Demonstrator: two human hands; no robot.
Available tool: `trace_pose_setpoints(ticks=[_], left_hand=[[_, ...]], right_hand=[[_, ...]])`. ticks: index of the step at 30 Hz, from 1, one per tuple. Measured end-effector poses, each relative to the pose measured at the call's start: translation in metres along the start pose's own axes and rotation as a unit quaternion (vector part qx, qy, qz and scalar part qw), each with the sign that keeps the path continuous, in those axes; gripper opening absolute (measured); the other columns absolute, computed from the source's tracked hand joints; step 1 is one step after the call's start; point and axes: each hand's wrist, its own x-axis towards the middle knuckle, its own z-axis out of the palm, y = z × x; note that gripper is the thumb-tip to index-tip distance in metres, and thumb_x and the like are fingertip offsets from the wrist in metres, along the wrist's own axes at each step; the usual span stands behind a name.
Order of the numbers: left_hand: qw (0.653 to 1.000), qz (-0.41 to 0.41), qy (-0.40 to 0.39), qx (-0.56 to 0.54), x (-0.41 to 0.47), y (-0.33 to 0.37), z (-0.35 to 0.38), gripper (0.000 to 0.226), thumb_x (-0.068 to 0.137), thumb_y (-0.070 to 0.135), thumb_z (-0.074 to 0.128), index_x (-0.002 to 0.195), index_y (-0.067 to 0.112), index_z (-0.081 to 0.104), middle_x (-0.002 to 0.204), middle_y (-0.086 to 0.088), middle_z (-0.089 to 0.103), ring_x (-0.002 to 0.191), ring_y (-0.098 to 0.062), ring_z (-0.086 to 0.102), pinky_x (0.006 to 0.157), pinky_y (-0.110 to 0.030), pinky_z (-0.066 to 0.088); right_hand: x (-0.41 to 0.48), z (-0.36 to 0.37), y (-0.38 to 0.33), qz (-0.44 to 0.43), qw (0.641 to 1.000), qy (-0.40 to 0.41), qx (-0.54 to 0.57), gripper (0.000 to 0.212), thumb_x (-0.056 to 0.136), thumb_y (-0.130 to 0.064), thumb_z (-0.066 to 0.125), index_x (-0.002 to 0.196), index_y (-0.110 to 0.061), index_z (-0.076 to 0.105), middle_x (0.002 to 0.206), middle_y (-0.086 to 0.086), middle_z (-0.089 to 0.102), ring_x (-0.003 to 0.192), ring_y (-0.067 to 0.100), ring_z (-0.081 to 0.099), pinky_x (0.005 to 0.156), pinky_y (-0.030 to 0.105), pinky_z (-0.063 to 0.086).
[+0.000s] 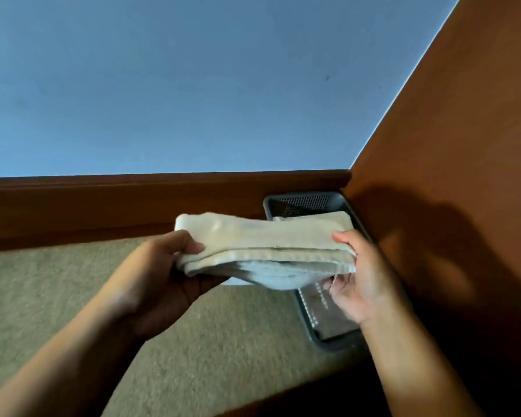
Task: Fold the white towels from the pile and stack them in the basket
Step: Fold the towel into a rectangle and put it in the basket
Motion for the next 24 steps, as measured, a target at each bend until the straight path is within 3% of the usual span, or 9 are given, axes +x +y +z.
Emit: trace_pose_setpoints(ticks=[2, 6, 8, 10, 13, 16, 18, 21, 24], left_hand=[[0.998, 0.047, -0.032, 0.008, 0.026, -0.005, 0.041, 0.058, 0.071, -0.004, 0.046, 0.127, -0.016, 0.05, 0.12, -0.036, 0.064, 0.107, -0.043, 0.068, 0.089, -0.049, 0.058], [0.991, 0.12, -0.055, 0.013, 0.082, -0.035, 0.105, 0.068, 0.067, -0.002, 0.05, 0.134, -0.006, 0.049, 0.132, -0.028, 0.06, 0.122, -0.045, 0.059, 0.101, -0.057, 0.05], [0.992, 0.115, -0.043, 0.02, 0.108, -0.068, 0.123, 0.069, 0.064, -0.002, 0.051, 0.133, -0.003, 0.049, 0.121, -0.024, 0.063, 0.11, -0.039, 0.063, 0.09, -0.045, 0.057], [0.996, 0.08, -0.029, 0.026, 0.135, -0.111, 0.127, 0.068, 0.064, -0.003, 0.053, 0.131, 0.0, 0.051, 0.117, -0.02, 0.063, 0.1, -0.035, 0.063, 0.076, -0.039, 0.059], [0.998, -0.009, 0.033, 0.062, 0.169, -0.189, 0.11, 0.045, 0.076, -0.011, 0.047, 0.118, 0.002, 0.057, 0.112, -0.024, 0.065, 0.09, -0.034, 0.066, 0.064, -0.035, 0.057], [0.971, -0.1, 0.136, 0.171, 0.181, -0.253, 0.085, 0.035, 0.078, -0.015, 0.041, 0.106, 0.0, 0.057, 0.084, -0.02, 0.059, 0.063, -0.027, 0.056, 0.052, -0.031, 0.049], [0.956, -0.122, 0.154, 0.216, 0.183, -0.27, 0.073, 0.043, 0.073, -0.012, 0.045, 0.113, -0.003, 0.057, 0.077, -0.019, 0.056, 0.058, -0.026, 0.05, 0.051, -0.032, 0.044], [0.951, -0.139, 0.133, 0.243, 0.179, -0.27, 0.075, 0.056, 0.061, -0.002, 0.05, 0.116, 0.002, 0.059, 0.085, -0.021, 0.057, 0.061, -0.027, 0.051, 0.052, -0.032, 0.043], [0.908, -0.181, 0.097, 0.366, 0.172, -0.264, 0.08, 0.038, 0.08, -0.007, 0.043, 0.112, 0.0, 0.061, 0.081, -0.02, 0.061, 0.056, -0.025, 0.06, 0.051, -0.031, 0.049]], right_hand=[[0.025, -0.023, -0.041, -0.076, 0.996, -0.027, 0.04, 0.015, 0.091, -0.019, 0.056, 0.089, -0.013, 0.07, 0.075, 0.003, 0.072, 0.063, 0.014, 0.068, 0.054, 0.024, 0.053], [0.071, -0.082, -0.099, -0.2, 0.972, -0.049, 0.114, 0.03, 0.094, -0.015, 0.054, 0.119, -0.005, 0.067, 0.109, 0.01, 0.072, 0.098, 0.02, 0.071, 0.089, 0.033, 0.057], [0.099, -0.118, -0.102, -0.214, 0.968, -0.032, 0.123, 0.035, 0.094, -0.015, 0.054, 0.127, -0.004, 0.063, 0.121, 0.013, 0.07, 0.108, 0.023, 0.069, 0.094, 0.036, 0.056], [0.131, -0.16, -0.083, -0.196, 0.975, 0.015, 0.107, 0.037, 0.094, -0.015, 0.055, 0.128, -0.003, 0.062, 0.122, 0.014, 0.069, 0.107, 0.023, 0.07, 0.086, 0.035, 0.06], [0.171, -0.23, -0.019, -0.077, 0.99, 0.115, -0.029, 0.03, 0.092, -0.022, 0.06, 0.117, -0.005, 0.064, 0.109, 0.017, 0.071, 0.085, 0.026, 0.071, 0.061, 0.032, 0.057], [0.192, -0.287, 0.044, 0.021, 0.963, 0.185, -0.195, 0.023, 0.088, -0.017, 0.07, 0.104, -0.006, 0.059, 0.103, 0.023, 0.065, 0.076, 0.028, 0.061, 0.06, 0.032, 0.046], [0.197, -0.301, 0.055, -0.003, 0.951, 0.189, -0.243, 0.025, 0.088, -0.008, 0.07, 0.109, -0.005, 0.058, 0.106, 0.022, 0.066, 0.082, 0.028, 0.06, 0.066, 0.033, 0.047], [0.202, -0.301, 0.043, -0.065, 0.926, 0.175, -0.328, 0.036, 0.084, 0.002, 0.068, 0.117, -0.003, 0.057, 0.108, 0.019, 0.064, 0.09, 0.03, 0.061, 0.073, 0.034, 0.049], [0.202, -0.301, 0.039, -0.133, 0.87, 0.159, -0.448, 0.045, 0.075, 0.01, 0.063, 0.117, -0.007, 0.059, 0.108, 0.011, 0.06, 0.098, 0.031, 0.061, 0.083, 0.034, 0.047]])
